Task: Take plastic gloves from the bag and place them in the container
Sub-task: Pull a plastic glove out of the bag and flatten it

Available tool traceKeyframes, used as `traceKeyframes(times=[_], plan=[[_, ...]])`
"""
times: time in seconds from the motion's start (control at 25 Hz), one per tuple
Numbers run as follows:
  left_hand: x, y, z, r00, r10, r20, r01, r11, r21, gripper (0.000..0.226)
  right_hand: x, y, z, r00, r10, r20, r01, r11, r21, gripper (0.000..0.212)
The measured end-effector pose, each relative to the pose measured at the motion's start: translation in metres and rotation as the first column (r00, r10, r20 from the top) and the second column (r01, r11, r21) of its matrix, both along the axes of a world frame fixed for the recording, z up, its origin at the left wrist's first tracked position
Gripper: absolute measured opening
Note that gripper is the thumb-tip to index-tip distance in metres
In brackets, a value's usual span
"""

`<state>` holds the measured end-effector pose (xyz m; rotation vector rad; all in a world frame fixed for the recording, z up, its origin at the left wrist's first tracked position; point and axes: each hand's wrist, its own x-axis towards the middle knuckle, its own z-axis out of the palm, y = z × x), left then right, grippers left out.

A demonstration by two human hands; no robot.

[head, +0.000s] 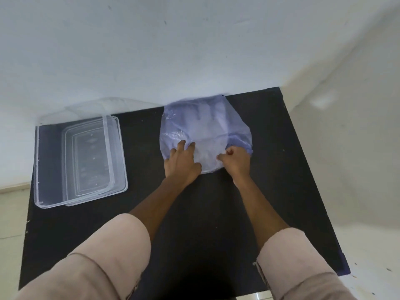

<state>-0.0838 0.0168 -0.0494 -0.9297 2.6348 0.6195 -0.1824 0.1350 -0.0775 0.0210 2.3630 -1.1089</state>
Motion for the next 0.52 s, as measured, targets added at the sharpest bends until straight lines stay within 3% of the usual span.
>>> traceKeyframes(times=[0.04, 0.08, 0.12, 0.16, 0.24, 0.4, 0.52], plan=[[-0.001, -0.003, -0.002, 1.000, 0.008, -0.013, -0.008, 1.000, 0.001, 0.064, 0.002, -0.002, 0.001, 0.979, -0.153, 0.136, 0.180, 0.960, -0.216, 0.018], [-0.002, -0.005, -0.004, 0.999, 0.014, -0.030, -0.014, 1.000, 0.005, 0.063, 0.008, -0.006, 0.006, 0.908, -0.249, 0.337, 0.373, 0.847, -0.379, 0.012], [-0.003, -0.006, -0.004, 0.999, 0.016, -0.037, -0.015, 1.000, 0.014, 0.062, 0.015, -0.011, 0.006, 0.810, -0.280, 0.515, 0.529, 0.727, -0.437, 0.015], [-0.003, -0.008, -0.005, 0.999, 0.018, -0.044, -0.016, 0.999, 0.032, 0.061, 0.022, -0.016, 0.005, 0.744, -0.284, 0.605, 0.607, 0.666, -0.433, 0.025], [-0.004, -0.010, -0.006, 0.999, 0.006, -0.039, -0.004, 0.999, 0.044, 0.058, 0.031, -0.027, 0.001, 0.724, -0.325, 0.608, 0.627, 0.679, -0.383, 0.028], [-0.001, -0.018, -0.006, 1.000, -0.011, -0.026, 0.012, 0.999, 0.034, 0.053, 0.037, -0.015, 0.005, 0.822, -0.419, 0.385, 0.542, 0.784, -0.304, 0.014], [0.004, -0.024, -0.008, 0.999, -0.036, -0.037, 0.037, 0.999, 0.026, 0.053, 0.053, 0.018, 0.008, 0.830, -0.396, 0.393, 0.523, 0.796, -0.304, 0.018]])
